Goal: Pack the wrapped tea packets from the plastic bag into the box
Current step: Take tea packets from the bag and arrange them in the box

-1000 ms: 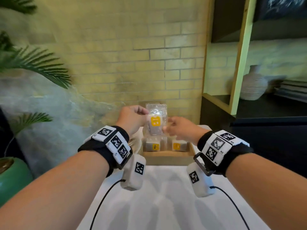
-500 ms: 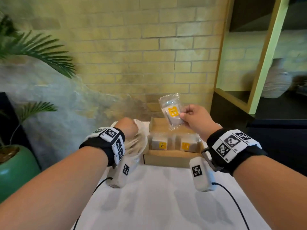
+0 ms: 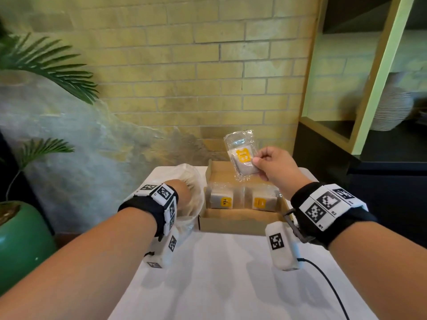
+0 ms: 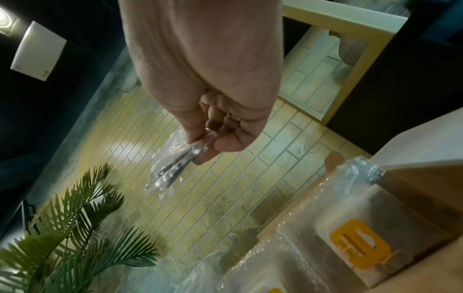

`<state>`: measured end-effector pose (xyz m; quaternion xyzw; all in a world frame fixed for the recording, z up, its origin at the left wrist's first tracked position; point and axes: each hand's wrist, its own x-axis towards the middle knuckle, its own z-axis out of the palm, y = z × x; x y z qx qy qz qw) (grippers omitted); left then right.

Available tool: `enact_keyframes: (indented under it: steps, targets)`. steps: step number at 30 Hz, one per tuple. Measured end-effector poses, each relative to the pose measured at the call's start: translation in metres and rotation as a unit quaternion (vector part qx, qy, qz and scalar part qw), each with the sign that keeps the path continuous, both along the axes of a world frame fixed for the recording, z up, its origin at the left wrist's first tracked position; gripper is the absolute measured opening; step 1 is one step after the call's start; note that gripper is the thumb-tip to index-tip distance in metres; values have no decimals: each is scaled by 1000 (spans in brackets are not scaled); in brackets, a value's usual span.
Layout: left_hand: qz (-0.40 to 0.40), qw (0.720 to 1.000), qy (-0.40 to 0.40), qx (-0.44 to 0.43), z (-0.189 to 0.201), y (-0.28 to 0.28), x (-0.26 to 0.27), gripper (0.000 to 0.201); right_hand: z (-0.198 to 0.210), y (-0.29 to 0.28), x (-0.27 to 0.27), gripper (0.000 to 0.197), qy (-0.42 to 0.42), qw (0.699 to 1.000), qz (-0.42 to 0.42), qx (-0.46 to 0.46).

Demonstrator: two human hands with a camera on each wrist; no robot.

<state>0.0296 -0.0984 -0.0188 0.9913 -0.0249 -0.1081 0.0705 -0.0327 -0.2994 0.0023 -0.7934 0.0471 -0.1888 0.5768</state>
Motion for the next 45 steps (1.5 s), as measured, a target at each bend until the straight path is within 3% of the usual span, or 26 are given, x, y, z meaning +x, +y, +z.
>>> enact_keyframes:
  steps: [2, 5, 7, 14, 19, 21, 24, 26, 30, 33, 37, 38, 39, 41, 42, 44, 45]
  targets:
    - [-33, 997, -60, 44, 6, 2, 5, 25, -1, -2, -2, 19, 1, 1000, 0, 0]
    - [-4, 992, -127, -27, 12, 3, 6, 19, -2, -7, -6, 17, 2, 1000, -6, 0]
    - [20, 984, -166, -56, 12, 9, 9, 28, -3, -8, -8, 17, 3, 1000, -11, -5]
    - [-9, 968, -205, -146, 13, 17, 5, 29, -7, -11, -13, 20, 3, 1000, -10, 2]
    - [29, 956, -203, -212, 0, 21, 12, 20, -8, -11, -15, 18, 6, 1000, -11, -6]
    - [45, 969, -159, -186, -7, 23, 15, 21, -8, -11, -15, 18, 6, 1000, -12, -9]
    - [14, 996, -83, -26, -22, 27, 20, 32, -8, -10, -16, 19, 7, 1000, -7, -10]
    - [13, 996, -60, 59, -30, 28, 23, 39, -8, -10, -17, 20, 7, 1000, -4, -12]
    - [-35, 997, -63, 38, -26, 16, 13, 23, -8, -12, -18, 21, 9, 1000, -2, -15]
    - [-38, 998, 24, 33, -31, 15, 10, 45, -9, -12, -18, 21, 14, 1000, -4, -19]
    - [-27, 998, 34, 40, -35, 12, 11, 58, -9, -11, -19, 21, 14, 1000, -4, -24]
    - [-24, 998, 19, 64, -51, 16, 33, 63, -9, -11, -19, 21, 14, 1000, -3, -25]
    - [-17, 998, -16, 52, -91, 31, 90, 66, -8, -11, -20, 21, 14, 1000, -2, -26]
    - [1, 999, -3, 45, -126, 34, 150, 64, -8, -12, -20, 20, 16, 1000, -1, -27]
    - [25, 999, 14, 36, -112, 38, 144, 55, -8, -12, -20, 20, 16, 1000, 0, -26]
    - [7, 998, -66, 16, -43, 28, 53, 21, -9, -11, -20, 19, 18, 1000, 3, -23]
    - [-18, 996, -91, 11, -25, 23, 21, 28, -9, -11, -20, 20, 19, 1000, 4, -23]
